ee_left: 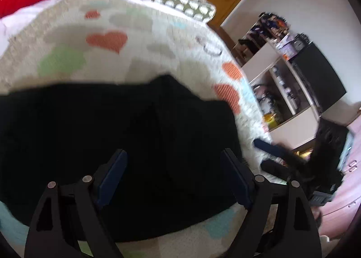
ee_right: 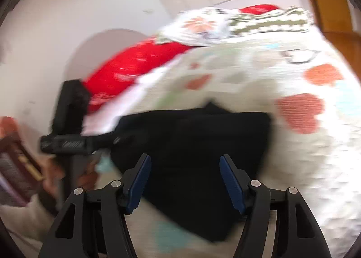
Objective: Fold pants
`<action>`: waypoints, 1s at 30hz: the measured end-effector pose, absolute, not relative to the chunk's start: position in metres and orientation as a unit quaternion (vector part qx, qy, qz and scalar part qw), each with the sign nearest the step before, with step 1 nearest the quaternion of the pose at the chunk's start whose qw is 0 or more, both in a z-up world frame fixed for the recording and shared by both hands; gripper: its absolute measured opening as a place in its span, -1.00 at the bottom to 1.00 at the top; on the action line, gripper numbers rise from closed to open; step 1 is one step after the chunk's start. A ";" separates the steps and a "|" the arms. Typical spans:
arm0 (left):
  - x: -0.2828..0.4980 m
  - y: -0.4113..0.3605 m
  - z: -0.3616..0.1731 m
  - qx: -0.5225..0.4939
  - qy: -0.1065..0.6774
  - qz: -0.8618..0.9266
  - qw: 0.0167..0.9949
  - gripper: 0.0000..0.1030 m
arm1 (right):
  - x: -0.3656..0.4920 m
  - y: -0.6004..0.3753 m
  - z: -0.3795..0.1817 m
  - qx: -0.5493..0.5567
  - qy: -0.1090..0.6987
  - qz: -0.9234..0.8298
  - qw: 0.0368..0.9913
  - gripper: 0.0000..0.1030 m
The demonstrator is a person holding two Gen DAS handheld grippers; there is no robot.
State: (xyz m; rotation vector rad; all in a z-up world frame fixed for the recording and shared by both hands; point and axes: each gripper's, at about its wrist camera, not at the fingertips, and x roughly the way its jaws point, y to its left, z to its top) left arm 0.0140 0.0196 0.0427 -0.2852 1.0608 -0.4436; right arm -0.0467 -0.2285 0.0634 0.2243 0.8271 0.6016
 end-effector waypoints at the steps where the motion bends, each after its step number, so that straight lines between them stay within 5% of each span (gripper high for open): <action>1: 0.015 0.012 0.033 -0.127 0.510 -0.198 0.828 0.64 | -0.043 -0.231 0.060 0.103 0.400 0.274 0.868 0.27; 4: 0.011 0.002 0.022 -0.113 0.510 -0.180 0.834 0.62 | -0.036 -0.231 0.048 0.092 0.414 0.256 0.869 0.22; 6: 0.007 -0.001 0.021 -0.102 0.503 -0.164 0.843 0.30 | -0.031 -0.228 0.035 0.070 0.426 0.237 0.871 0.22; 7: 0.005 -0.001 0.021 -0.092 0.503 -0.159 0.845 -0.10 | -0.026 -0.226 0.032 0.059 0.434 0.227 0.870 0.22; 10: -0.004 0.003 0.027 -0.096 0.504 -0.166 0.842 -0.31 | -0.029 -0.226 0.026 0.054 0.440 0.225 0.868 0.23; 15: -0.011 0.013 0.025 -0.108 0.503 -0.137 0.846 -0.22 | -0.038 -0.222 0.047 0.053 0.396 0.237 0.886 0.24; 20: -0.024 0.025 0.029 -0.123 0.494 -0.118 0.853 0.22 | -0.018 -0.190 0.018 -0.002 0.435 0.232 0.870 0.21; 30: -0.050 0.075 0.058 -0.113 0.450 -0.040 0.885 0.42 | -0.009 -0.160 0.046 -0.021 0.412 0.251 0.876 0.24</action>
